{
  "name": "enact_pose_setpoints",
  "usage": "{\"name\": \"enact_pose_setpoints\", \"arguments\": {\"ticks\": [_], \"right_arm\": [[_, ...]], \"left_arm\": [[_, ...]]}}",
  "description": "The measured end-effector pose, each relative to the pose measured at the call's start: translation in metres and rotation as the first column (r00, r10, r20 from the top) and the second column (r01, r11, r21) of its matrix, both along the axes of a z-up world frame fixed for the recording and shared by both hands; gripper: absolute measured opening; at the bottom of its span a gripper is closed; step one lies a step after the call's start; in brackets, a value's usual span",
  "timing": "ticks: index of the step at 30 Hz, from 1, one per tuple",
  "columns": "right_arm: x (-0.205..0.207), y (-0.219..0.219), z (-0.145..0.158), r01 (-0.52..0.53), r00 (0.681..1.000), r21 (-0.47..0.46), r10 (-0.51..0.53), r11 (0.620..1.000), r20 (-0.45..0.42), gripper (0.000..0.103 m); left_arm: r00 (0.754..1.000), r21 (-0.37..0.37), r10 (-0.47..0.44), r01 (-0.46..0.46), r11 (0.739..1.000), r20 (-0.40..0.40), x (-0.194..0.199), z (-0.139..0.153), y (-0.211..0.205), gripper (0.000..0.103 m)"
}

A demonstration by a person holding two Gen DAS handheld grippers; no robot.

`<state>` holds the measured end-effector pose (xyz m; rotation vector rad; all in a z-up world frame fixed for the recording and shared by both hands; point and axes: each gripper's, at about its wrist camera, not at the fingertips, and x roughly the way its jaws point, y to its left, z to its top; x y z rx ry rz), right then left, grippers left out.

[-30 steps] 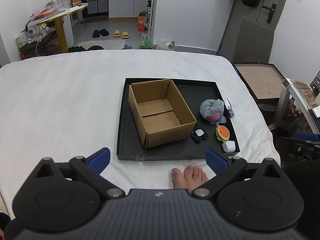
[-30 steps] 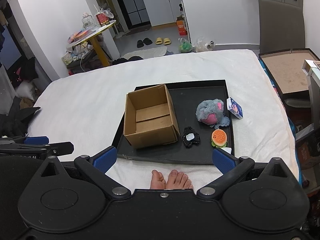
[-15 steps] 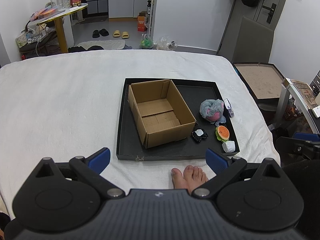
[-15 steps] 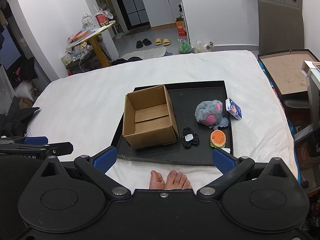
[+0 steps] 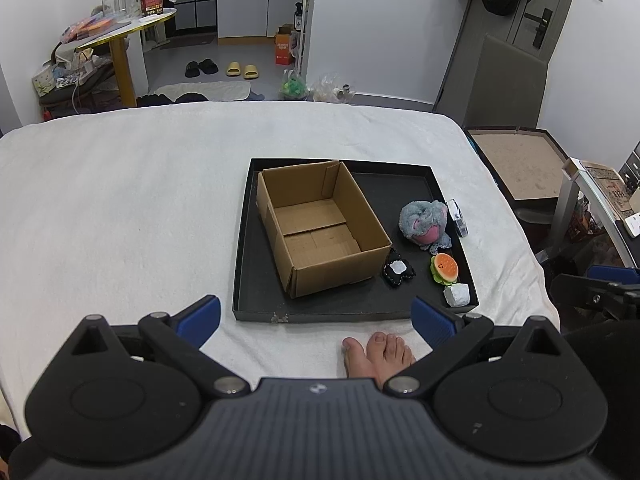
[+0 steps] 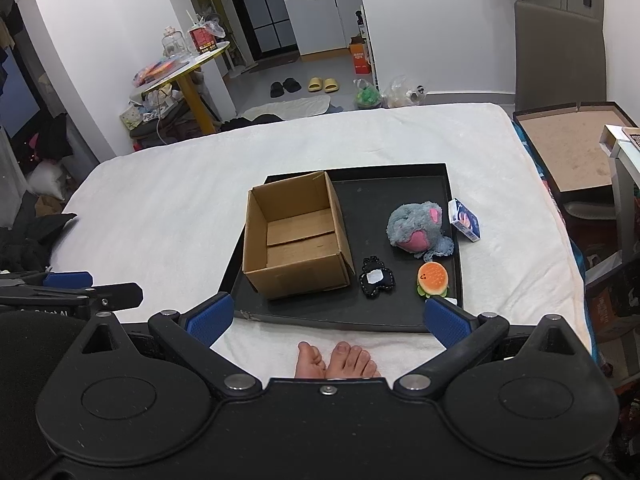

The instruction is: Organize soft objects

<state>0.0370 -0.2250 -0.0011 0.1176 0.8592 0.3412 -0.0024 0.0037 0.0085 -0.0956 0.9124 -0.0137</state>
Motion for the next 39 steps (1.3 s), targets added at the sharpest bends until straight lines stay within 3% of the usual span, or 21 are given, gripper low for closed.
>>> {"name": "enact_pose_setpoints", "arguments": {"ticks": [13, 39], "right_arm": [[0.004, -0.003, -0.005, -0.003, 1.000, 0.011, 0.003, 1.000, 0.012, 0.103], [0.047, -0.016, -0.067, -0.028, 1.000, 0.011, 0.028, 1.000, -0.011, 0.100]], "left_arm": [[1.000, -0.032, -0.009, 0.009, 0.999, 0.005, 0.003, -0.002, 0.002, 0.101], [0.996, -0.035, 0.090, -0.091, 0.995, -0.023, 0.054, -0.052, 0.029, 0.098]]}}
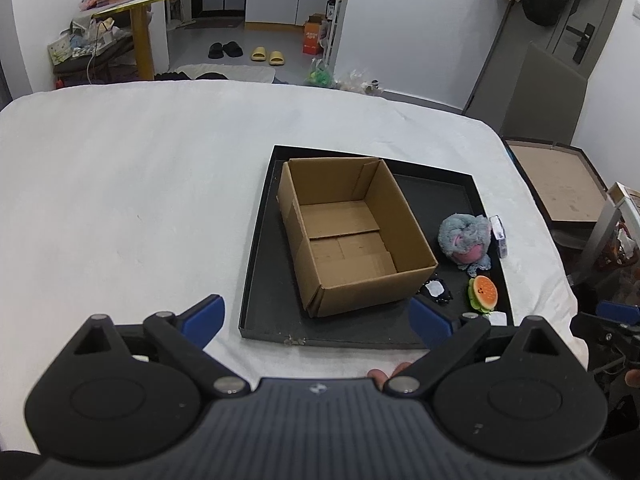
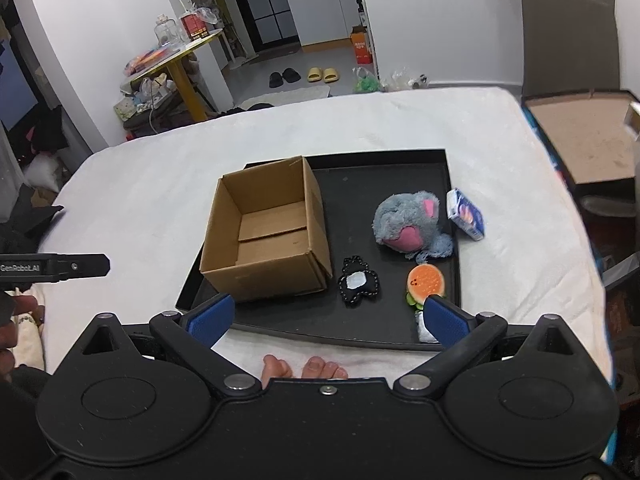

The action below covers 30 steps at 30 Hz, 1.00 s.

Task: Organize soft objects
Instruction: 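Grasp the box wall with the left gripper while the right gripper grasps the white bundle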

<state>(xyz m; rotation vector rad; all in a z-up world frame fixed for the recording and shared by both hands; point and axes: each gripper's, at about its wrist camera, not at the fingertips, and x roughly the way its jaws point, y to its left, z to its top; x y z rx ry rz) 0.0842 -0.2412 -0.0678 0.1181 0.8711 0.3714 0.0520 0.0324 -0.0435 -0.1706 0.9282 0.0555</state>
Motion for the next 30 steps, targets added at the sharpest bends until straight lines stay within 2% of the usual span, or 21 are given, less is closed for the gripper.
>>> {"name": "enact_pose_setpoints", "arguments": {"ticks": [9, 13, 19, 22, 26, 30], "right_arm": [[0.022, -0.005, -0.027, -0.011, 1.000, -0.048, 0.010, 0.999, -0.025, 0.093], [0.034, -0.012, -0.040, 0.003, 0.999, -0.061, -0.006, 0.998, -0.042, 0.086], [0.050, -0.022, -0.061, 0.006, 0.997, -0.074, -0.012, 0.997, -0.080, 0.082], [0.057, -0.024, -0.073, 0.004, 0.994, -0.078, -0.013, 0.997, -0.111, 0.075], [0.065, -0.028, -0.090, 0.005, 0.988, -0.080, -0.017, 0.997, -0.151, 0.067], [0.073, -0.030, -0.107, 0.007, 0.983, -0.097, -0.024, 0.995, -0.184, 0.064]], "left_arm": [[0.999, 0.005, 0.025, -0.025, 1.000, -0.026, 0.023, -0.024, 0.003, 0.098], [0.999, 0.007, 0.028, -0.028, 1.000, -0.039, 0.036, -0.036, 0.003, 0.094], [0.998, 0.004, 0.025, -0.025, 1.000, -0.057, 0.054, -0.052, 0.000, 0.091], [0.997, 0.003, 0.026, -0.026, 1.000, -0.069, 0.063, -0.060, 0.000, 0.089], [0.996, -0.002, 0.024, -0.024, 1.000, -0.086, 0.075, -0.074, -0.001, 0.080], [0.993, -0.015, 0.030, -0.032, 0.999, -0.111, 0.088, -0.090, 0.000, 0.073]]}}
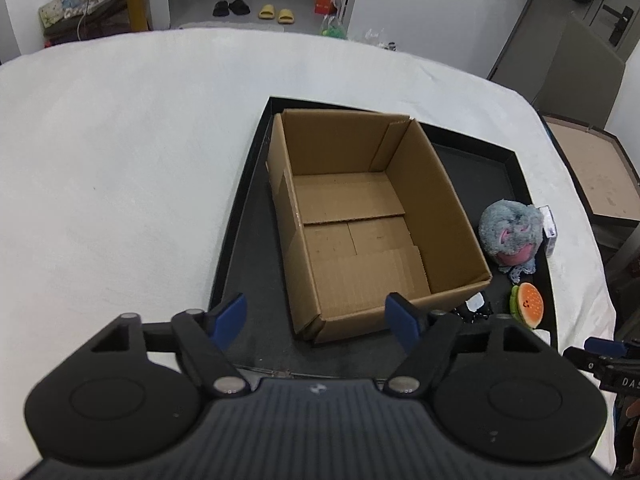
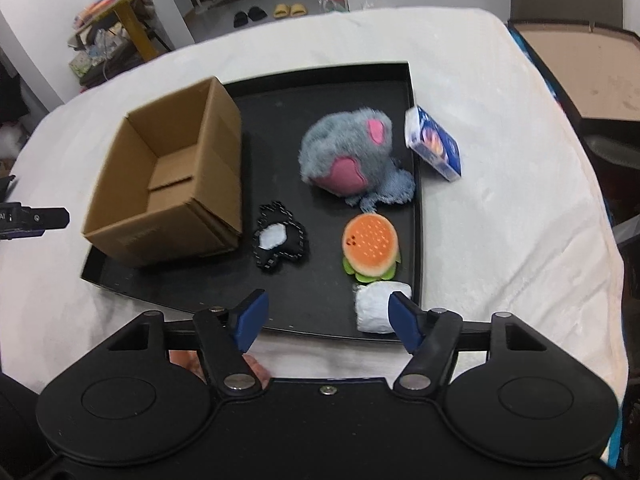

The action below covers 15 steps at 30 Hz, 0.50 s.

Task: Organize soft objects
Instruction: 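Grasp the box wall with the left gripper while the right gripper grasps the white bundle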

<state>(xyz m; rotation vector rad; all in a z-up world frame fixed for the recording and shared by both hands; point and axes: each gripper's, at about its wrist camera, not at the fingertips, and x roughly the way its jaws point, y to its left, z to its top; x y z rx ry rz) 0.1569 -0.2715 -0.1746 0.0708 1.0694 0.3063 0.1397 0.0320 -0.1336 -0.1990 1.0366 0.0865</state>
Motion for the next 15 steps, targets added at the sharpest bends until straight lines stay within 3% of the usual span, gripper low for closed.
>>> {"name": "enact_pose_setpoints", "arguments": {"ticks": [5, 15], "right_arm": [[0.011, -0.002, -0.019, 0.013, 0.999, -0.024, -0.014, 1.000, -0.036, 0.058], [0.023, -0.006, -0.048, 0.037, 0.994, -0.029, -0.040, 0.999, -0.099, 0.057]], "left_arm": [[1.000, 0.001, 0.007, -0.007, 1.000, -0.010, 0.011, -0.016, -0.004, 0.061], [0.999, 0.006, 0.028, -0.027, 1.000, -0.047, 0.029, -0.045, 0.000, 0.037]]}}
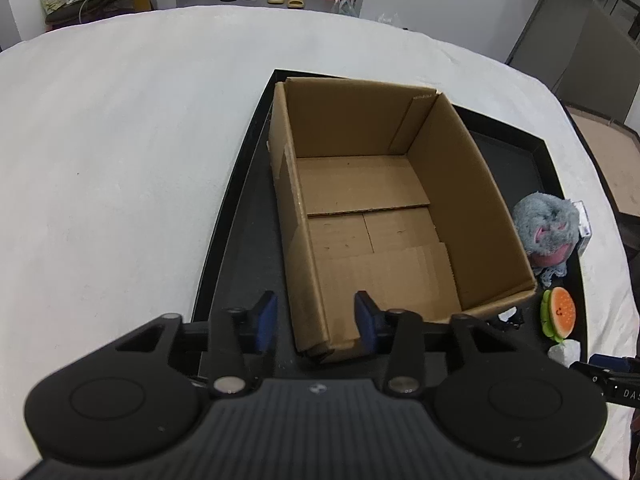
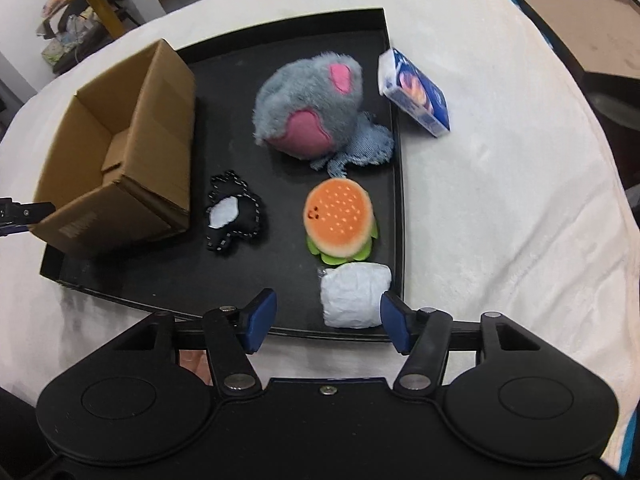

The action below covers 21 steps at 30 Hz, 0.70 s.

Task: Organize soft objects
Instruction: 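Grasp the box wall with the left gripper while the right gripper grasps the white bundle, then lift the white bundle with the right gripper and carry it over the box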

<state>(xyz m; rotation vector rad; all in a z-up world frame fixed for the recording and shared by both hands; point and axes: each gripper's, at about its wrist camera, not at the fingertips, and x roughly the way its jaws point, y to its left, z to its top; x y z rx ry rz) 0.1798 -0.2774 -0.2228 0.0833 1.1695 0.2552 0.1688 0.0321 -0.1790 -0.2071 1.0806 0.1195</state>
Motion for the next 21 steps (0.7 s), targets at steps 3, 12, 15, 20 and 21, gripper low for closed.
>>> {"name": "enact_pose_setpoints", "arguments": {"ticks": [3, 12, 15, 20, 21], "right_arm": [[0.002, 0.002, -0.008, 0.004, 1.000, -0.006, -0.004, 1.000, -0.011, 0.057], [0.006, 0.010, -0.029, 0.008, 1.000, -0.042, -0.008, 0.999, -0.008, 0.056], [0.004, 0.012, -0.036, 0.009, 1.000, -0.042, -0.009, 0.999, -0.009, 0.056], [0.003, 0.014, -0.037, 0.043, 0.999, -0.024, -0.043, 0.999, -0.003, 0.043], [0.003, 0.014, -0.037, 0.047, 0.999, -0.023, -0.047, 0.999, 0.002, 0.043]], "left_arm": [[1.000, 0.006, -0.007, 0.007, 1.000, -0.006, 0.005, -0.006, 0.000, 0.026], [1.000, 0.011, -0.023, 0.023, 1.000, -0.012, 0.011, -0.014, 0.003, 0.016], [1.000, 0.008, -0.027, 0.027, 1.000, -0.002, 0.009, -0.014, 0.005, 0.014], [1.000, 0.013, -0.018, 0.018, 1.000, 0.006, 0.006, -0.014, 0.011, 0.012], [1.000, 0.014, -0.019, 0.019, 1.000, 0.005, 0.004, -0.013, 0.011, 0.012]]}}
